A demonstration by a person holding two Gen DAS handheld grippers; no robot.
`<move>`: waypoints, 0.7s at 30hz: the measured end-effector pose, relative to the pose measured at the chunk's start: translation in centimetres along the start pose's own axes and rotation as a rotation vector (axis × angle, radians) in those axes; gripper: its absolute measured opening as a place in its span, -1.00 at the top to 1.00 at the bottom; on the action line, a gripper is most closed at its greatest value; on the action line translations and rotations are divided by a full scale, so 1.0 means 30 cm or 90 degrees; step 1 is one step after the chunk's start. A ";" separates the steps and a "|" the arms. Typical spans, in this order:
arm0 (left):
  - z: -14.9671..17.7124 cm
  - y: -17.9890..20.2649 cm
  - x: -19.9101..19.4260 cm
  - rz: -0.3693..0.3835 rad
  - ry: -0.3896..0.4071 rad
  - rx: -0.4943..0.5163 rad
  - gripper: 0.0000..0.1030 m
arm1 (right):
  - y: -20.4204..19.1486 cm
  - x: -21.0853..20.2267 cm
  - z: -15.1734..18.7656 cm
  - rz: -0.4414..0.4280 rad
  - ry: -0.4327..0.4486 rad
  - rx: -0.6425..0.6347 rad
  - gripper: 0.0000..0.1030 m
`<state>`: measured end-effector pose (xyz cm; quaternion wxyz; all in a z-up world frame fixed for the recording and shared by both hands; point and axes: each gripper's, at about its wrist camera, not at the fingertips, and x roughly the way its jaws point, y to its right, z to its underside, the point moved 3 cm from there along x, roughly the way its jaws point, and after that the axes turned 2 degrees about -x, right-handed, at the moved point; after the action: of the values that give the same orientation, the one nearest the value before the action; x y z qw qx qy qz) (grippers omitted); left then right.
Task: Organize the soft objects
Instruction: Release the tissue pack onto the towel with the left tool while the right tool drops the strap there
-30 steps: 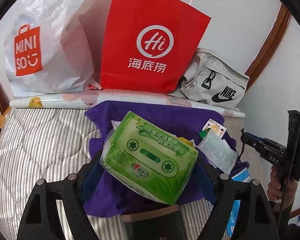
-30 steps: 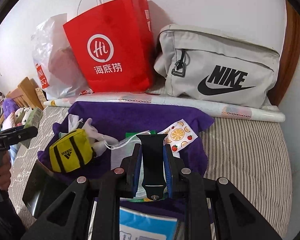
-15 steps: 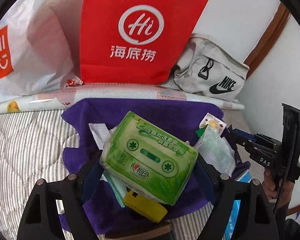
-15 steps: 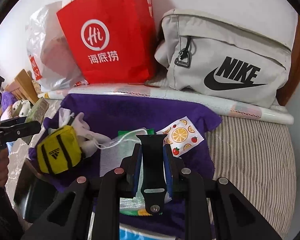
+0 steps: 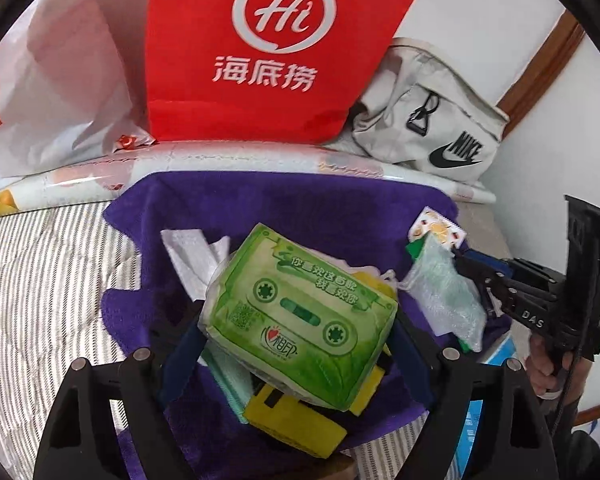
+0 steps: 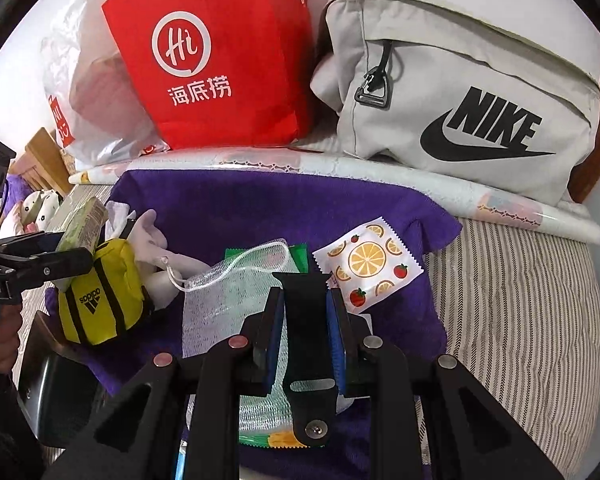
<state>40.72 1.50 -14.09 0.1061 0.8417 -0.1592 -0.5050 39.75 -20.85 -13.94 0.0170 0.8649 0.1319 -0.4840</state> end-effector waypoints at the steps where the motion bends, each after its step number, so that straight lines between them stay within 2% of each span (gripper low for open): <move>1: -0.001 0.002 -0.004 0.003 0.003 0.000 -0.67 | -0.001 -0.004 0.000 -0.008 0.001 0.002 0.55; 2: -0.002 0.005 -0.010 0.006 0.006 -0.001 -0.68 | -0.004 -0.009 0.000 -0.017 0.002 0.000 0.47; 5: -0.007 0.010 -0.022 0.013 0.008 -0.006 -0.73 | -0.015 -0.027 -0.003 -0.005 0.013 -0.012 0.00; 6: -0.006 0.011 -0.026 0.013 0.007 -0.006 -0.74 | -0.019 -0.036 -0.004 0.000 0.019 -0.018 -0.07; 10: -0.003 0.019 -0.032 0.021 -0.002 -0.006 -0.79 | -0.026 -0.058 -0.004 0.012 0.021 -0.024 -0.09; 15: 0.010 0.029 -0.077 0.032 0.011 -0.007 -0.79 | -0.032 -0.093 0.007 0.019 0.022 -0.024 -0.11; 21: 0.046 0.051 -0.151 0.016 0.020 0.003 -0.79 | -0.044 -0.163 0.026 0.022 0.035 -0.012 -0.12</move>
<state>37.27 1.76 -10.51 0.1132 0.8479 -0.1687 -0.4897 36.36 -20.74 -10.10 0.0301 0.8798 0.1219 -0.4584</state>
